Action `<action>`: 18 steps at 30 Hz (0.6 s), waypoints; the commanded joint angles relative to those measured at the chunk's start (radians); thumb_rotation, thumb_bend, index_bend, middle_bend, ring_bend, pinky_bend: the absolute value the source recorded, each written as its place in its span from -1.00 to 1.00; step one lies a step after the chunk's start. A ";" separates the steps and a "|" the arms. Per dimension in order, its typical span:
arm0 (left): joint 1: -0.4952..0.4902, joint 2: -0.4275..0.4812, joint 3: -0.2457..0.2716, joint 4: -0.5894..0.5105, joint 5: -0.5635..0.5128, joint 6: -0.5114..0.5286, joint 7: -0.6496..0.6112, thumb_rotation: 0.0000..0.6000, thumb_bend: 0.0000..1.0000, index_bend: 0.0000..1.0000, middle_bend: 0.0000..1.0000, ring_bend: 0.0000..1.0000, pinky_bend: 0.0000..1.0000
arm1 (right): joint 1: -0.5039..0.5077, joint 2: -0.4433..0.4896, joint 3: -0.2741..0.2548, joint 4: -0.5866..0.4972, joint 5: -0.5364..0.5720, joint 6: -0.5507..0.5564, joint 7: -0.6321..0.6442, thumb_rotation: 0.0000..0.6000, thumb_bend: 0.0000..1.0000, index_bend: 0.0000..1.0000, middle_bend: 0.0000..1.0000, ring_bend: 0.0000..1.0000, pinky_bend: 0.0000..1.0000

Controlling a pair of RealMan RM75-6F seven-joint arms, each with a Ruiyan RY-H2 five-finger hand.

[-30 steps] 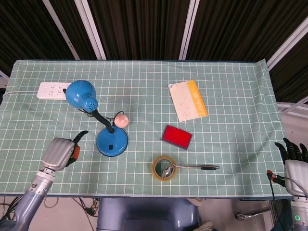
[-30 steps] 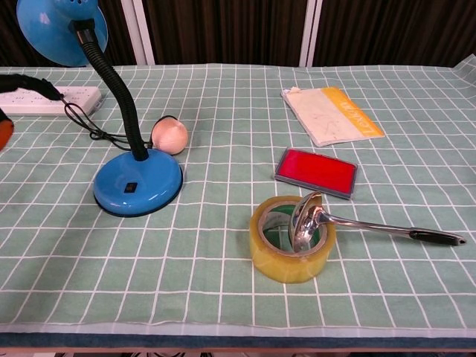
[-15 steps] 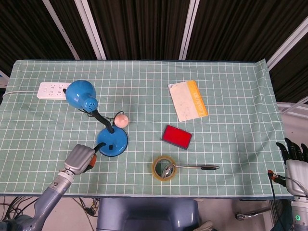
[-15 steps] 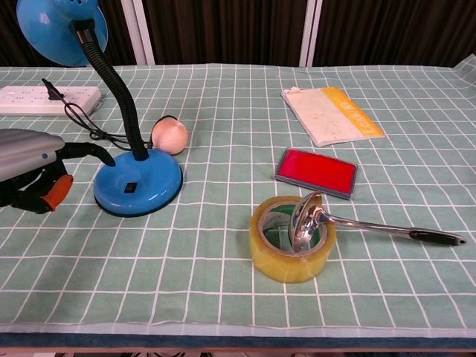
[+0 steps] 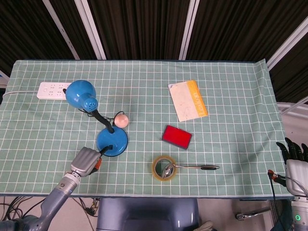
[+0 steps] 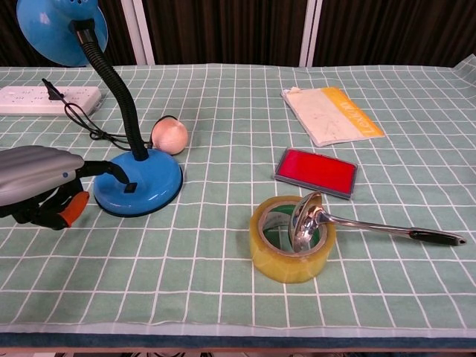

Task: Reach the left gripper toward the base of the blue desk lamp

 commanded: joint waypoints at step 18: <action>-0.014 -0.028 0.015 0.027 -0.043 0.015 0.045 1.00 0.51 -0.62 0.67 0.48 0.57 | 0.001 0.000 0.001 -0.002 0.008 -0.005 -0.006 1.00 -0.52 -0.65 -0.81 -0.77 -1.00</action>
